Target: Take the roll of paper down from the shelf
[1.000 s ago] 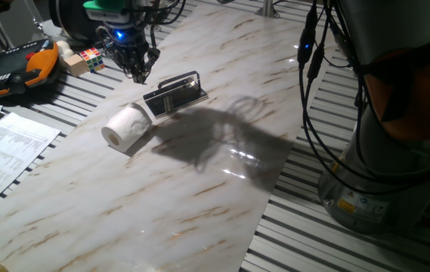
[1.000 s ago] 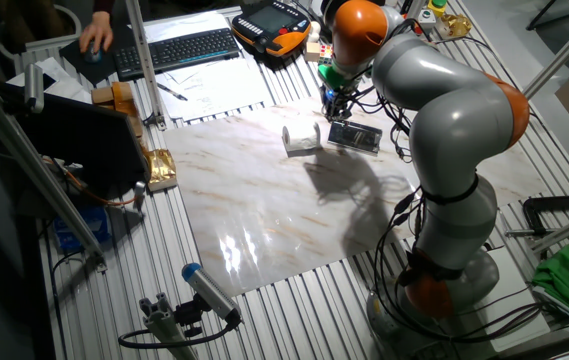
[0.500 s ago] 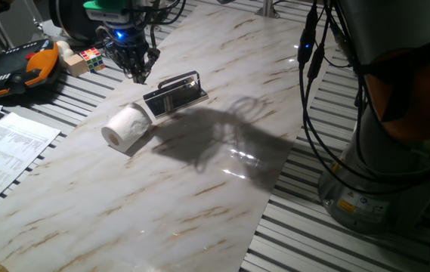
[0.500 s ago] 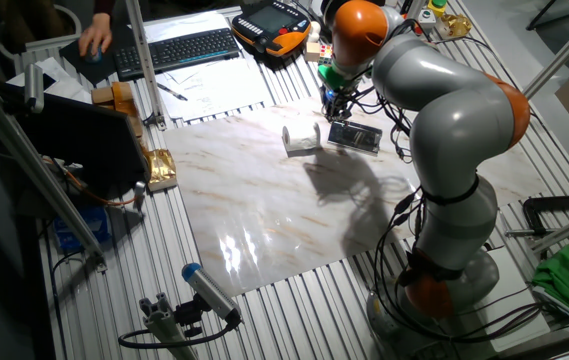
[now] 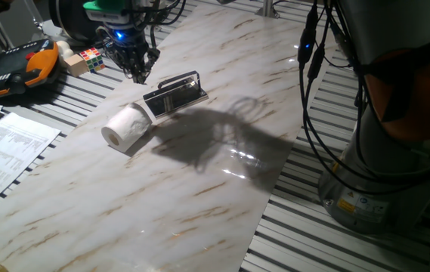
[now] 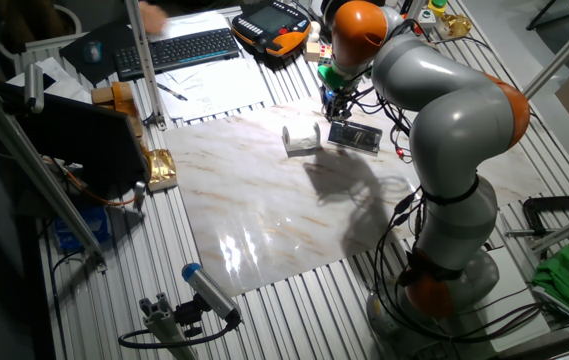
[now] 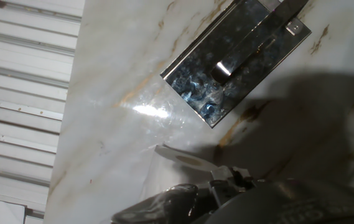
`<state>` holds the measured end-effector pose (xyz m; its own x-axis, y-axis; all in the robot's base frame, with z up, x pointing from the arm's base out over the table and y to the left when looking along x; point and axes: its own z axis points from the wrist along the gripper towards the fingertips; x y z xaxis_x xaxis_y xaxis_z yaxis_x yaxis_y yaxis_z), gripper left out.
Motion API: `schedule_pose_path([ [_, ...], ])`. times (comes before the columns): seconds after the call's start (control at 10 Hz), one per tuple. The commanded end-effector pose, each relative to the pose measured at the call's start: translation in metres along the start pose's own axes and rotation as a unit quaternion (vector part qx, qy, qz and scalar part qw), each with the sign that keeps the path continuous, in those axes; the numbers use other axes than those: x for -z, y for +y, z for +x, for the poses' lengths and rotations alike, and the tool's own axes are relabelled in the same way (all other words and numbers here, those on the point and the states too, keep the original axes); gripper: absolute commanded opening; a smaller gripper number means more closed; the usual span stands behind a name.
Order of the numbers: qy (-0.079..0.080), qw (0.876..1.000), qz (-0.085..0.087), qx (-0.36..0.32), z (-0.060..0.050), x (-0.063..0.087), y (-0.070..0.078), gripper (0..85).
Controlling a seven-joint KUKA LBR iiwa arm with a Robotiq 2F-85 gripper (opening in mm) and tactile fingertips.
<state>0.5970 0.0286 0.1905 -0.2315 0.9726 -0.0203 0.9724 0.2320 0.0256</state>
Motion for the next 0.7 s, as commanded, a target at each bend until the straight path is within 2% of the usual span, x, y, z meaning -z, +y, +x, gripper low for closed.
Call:
schedule_pose_path([
  [0.0,-0.001,1.000,0.000,0.000,-0.0002,0.0000,0.0002,0.7],
  [0.6,0.000,1.000,-0.001,-0.002,0.0004,0.0000,0.0005,0.7],
])
